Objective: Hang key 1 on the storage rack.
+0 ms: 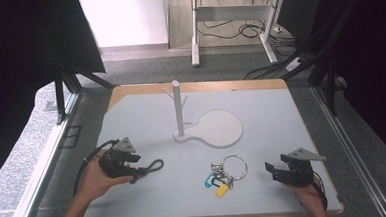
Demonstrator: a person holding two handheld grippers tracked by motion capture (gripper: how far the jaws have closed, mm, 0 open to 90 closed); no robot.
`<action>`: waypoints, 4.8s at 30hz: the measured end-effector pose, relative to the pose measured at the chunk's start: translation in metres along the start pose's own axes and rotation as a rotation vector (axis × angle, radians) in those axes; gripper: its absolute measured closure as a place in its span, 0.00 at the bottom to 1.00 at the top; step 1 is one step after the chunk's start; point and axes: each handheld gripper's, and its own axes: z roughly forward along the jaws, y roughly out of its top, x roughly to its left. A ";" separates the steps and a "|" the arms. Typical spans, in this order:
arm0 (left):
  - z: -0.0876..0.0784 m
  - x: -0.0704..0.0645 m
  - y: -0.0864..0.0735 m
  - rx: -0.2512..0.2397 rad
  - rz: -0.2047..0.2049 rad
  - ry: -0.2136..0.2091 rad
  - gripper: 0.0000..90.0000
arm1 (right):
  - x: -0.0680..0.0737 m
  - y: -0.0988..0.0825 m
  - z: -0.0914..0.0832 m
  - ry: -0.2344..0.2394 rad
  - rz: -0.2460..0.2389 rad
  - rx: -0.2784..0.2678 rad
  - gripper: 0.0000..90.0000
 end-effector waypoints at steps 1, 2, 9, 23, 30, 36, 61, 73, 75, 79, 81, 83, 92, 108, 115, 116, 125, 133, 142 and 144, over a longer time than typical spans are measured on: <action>0.001 0.000 0.001 0.017 0.006 -0.004 0.50 | 0.000 0.000 0.001 0.000 -0.002 -0.001 0.32; 0.002 0.001 0.002 0.027 0.009 -0.006 0.51 | 0.001 0.000 0.001 0.001 -0.004 0.000 0.32; 0.014 0.006 0.003 0.109 0.015 -0.017 0.54 | 0.000 0.000 0.002 0.003 0.000 0.011 0.32; 0.038 0.018 0.005 0.281 0.075 -0.053 0.63 | 0.003 0.000 0.009 0.010 -0.011 0.036 0.32; 0.048 0.020 0.011 0.366 0.117 -0.045 0.65 | 0.003 -0.001 0.010 0.008 -0.016 0.042 0.32; 0.052 0.017 0.020 0.408 0.144 -0.038 0.68 | 0.004 0.000 0.010 0.008 -0.020 0.041 0.32; 0.067 0.010 0.030 0.545 0.233 -0.035 0.74 | 0.003 -0.001 0.010 0.002 -0.020 0.050 0.32; 0.040 0.024 0.015 0.376 0.119 -0.042 0.74 | 0.001 -0.001 0.009 -0.006 -0.009 0.049 0.32; 0.033 0.026 0.014 0.338 0.088 -0.049 0.74 | 0.000 -0.001 0.008 -0.009 -0.003 0.047 0.32; 0.023 0.029 0.012 0.289 0.026 -0.041 0.74 | -0.001 -0.001 0.007 -0.013 0.007 0.042 0.32; 0.020 0.029 0.012 0.262 -0.003 -0.037 0.74 | -0.002 -0.001 0.006 -0.013 0.005 0.042 0.32; 0.017 0.029 0.012 0.245 -0.019 -0.040 0.74 | -0.001 -0.001 0.007 -0.012 0.007 0.044 0.32; 0.010 0.030 0.017 0.210 -0.053 -0.032 0.74 | -0.003 -0.002 0.007 -0.015 0.012 0.048 0.32; -0.026 0.041 0.042 0.131 -0.078 -0.021 0.74 | -0.005 -0.002 0.005 -0.019 0.022 0.043 0.33; -0.040 0.043 0.054 0.131 -0.074 0.003 0.74 | -0.006 -0.002 0.006 -0.019 0.022 0.045 0.33; -0.042 0.043 0.056 0.132 -0.073 0.007 0.74 | -0.006 -0.002 0.006 -0.019 0.023 0.044 0.33; -0.050 0.048 0.073 0.146 -0.061 0.019 0.74 | -0.007 -0.003 0.006 -0.020 0.026 0.045 0.33; -0.053 0.051 0.086 0.136 -0.059 0.012 0.74 | -0.008 -0.003 0.007 -0.018 0.027 0.046 0.33; -0.049 0.059 0.091 0.113 -0.079 -0.030 0.74 | -0.008 -0.003 0.007 -0.019 0.033 0.053 0.33; -0.049 0.061 0.092 0.093 -0.091 -0.046 0.74 | -0.009 -0.003 0.008 -0.019 0.031 0.053 0.33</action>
